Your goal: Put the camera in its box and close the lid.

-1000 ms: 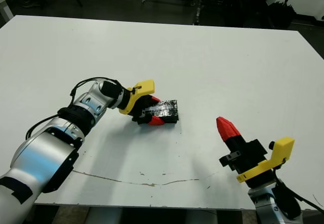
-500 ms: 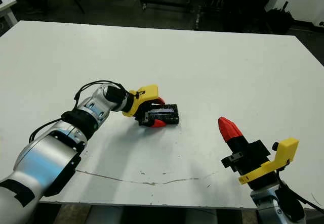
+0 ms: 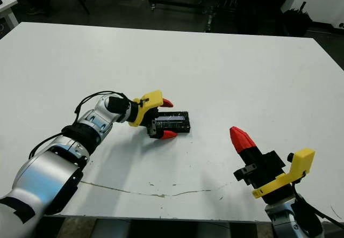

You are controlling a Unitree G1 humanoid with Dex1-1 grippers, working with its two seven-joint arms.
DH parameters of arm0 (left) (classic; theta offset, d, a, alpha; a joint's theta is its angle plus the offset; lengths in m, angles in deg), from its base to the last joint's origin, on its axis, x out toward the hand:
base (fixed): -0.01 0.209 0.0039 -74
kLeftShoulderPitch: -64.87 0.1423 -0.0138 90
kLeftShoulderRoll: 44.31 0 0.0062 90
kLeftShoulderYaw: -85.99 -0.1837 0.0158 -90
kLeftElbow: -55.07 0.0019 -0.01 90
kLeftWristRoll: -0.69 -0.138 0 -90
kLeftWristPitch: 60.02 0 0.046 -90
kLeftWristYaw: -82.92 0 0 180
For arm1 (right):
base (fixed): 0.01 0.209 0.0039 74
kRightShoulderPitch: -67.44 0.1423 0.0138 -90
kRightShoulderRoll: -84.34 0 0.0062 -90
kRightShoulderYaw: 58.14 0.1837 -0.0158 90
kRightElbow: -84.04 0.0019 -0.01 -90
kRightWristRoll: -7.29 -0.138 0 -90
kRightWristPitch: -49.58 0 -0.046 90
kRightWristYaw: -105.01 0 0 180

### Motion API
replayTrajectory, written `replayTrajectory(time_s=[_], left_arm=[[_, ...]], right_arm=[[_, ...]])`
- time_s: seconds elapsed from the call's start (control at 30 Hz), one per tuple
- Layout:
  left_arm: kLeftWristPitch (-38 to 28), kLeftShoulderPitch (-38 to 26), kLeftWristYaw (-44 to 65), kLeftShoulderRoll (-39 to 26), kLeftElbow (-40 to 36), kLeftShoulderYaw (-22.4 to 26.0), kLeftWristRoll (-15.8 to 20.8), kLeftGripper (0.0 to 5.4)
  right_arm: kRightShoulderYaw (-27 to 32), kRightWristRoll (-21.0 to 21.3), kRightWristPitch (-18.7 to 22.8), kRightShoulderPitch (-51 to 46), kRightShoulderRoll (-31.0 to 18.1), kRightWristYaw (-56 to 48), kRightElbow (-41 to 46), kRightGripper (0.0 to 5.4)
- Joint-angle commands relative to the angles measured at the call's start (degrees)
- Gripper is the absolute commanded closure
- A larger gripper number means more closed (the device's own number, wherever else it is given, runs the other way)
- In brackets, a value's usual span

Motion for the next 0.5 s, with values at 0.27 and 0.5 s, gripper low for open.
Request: replayTrajectory(time_s=[0.27,0.5], left_arm=[[10.03,3.26,7.15,1.37,-2.83,4.92,7.02,0.01],[21.94,6.21,6.87,-5.12,-21.04,10.70,13.50,0.01]], right_arm=[[-0.62,-0.39,0.35,0.14,-0.19,-0.18,-0.25,5.40],[-1.04,0.51,-0.56,0.49,-0.11,-0.34,-0.64,5.40]])
